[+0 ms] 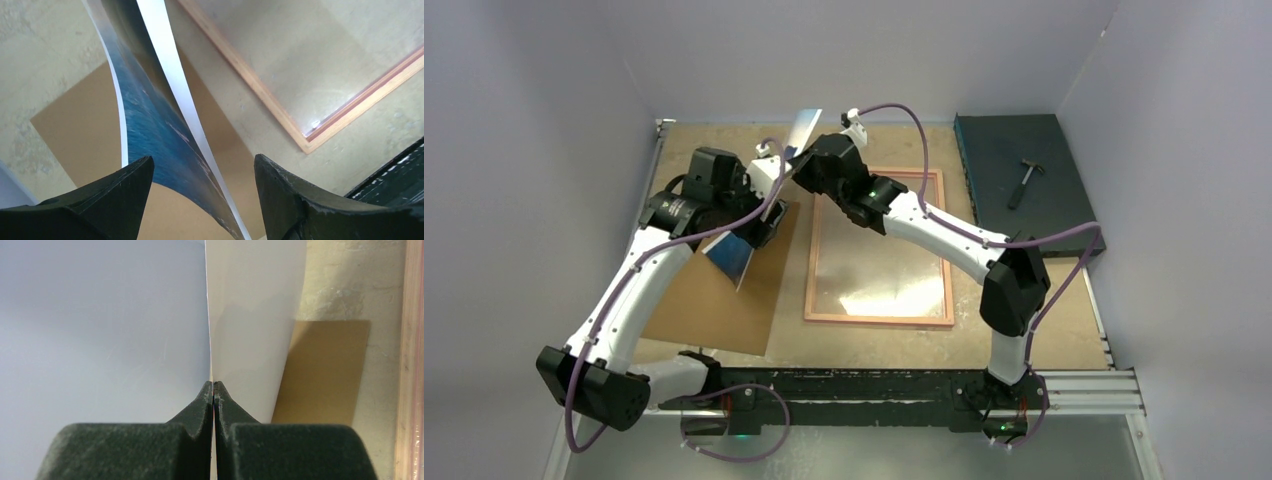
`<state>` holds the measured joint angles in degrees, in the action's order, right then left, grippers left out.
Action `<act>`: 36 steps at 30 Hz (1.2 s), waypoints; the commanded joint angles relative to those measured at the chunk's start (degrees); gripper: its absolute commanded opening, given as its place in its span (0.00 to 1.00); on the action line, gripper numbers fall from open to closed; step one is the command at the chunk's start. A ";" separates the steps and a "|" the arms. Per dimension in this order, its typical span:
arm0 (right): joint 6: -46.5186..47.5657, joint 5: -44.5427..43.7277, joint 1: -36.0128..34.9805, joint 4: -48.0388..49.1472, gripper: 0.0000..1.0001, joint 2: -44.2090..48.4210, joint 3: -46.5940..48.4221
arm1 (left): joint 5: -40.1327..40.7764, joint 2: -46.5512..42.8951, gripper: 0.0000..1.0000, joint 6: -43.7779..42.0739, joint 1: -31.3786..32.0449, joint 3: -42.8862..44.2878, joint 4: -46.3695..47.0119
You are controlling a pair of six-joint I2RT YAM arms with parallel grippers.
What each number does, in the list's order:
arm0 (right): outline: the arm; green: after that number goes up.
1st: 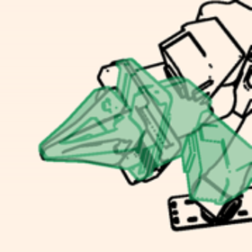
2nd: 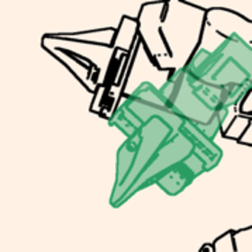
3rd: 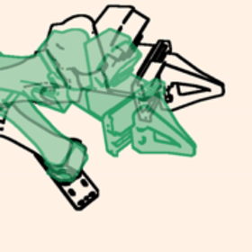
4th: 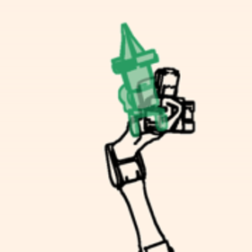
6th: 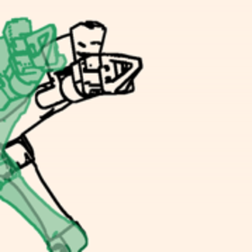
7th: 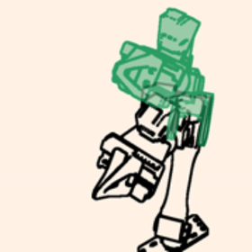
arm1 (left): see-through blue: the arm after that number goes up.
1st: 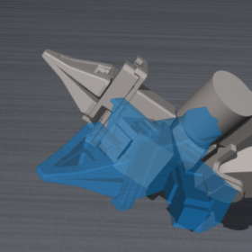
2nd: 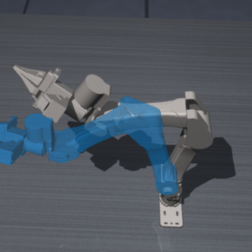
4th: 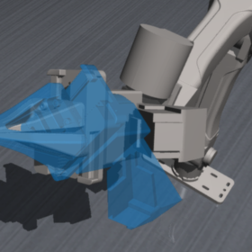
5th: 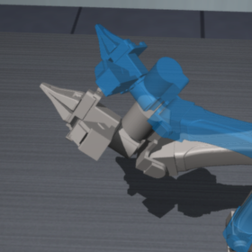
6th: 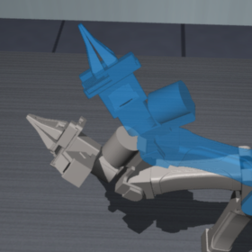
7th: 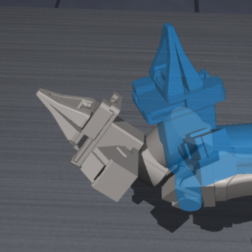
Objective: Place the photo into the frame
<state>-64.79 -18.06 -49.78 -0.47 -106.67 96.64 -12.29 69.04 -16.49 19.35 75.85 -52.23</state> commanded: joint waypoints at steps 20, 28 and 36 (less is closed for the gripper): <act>-3.59 2.32 -0.37 0.56 0.05 -0.90 2.32 | 9.43 1.65 0.18 -2.25 1.17 -4.23 7.51; -1.38 5.80 0.03 1.09 0.40 0.66 0.10 | 9.74 3.08 0.00 -1.92 1.20 -2.12 6.91; 7.69 12.41 3.22 10.77 0.98 10.73 -12.01 | 12.17 4.62 0.00 -4.52 1.14 9.65 5.38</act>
<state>-63.22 -10.24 -48.38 2.28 -104.57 89.93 -1.54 72.97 -19.33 20.34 77.34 -46.83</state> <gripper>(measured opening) 0.938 0.003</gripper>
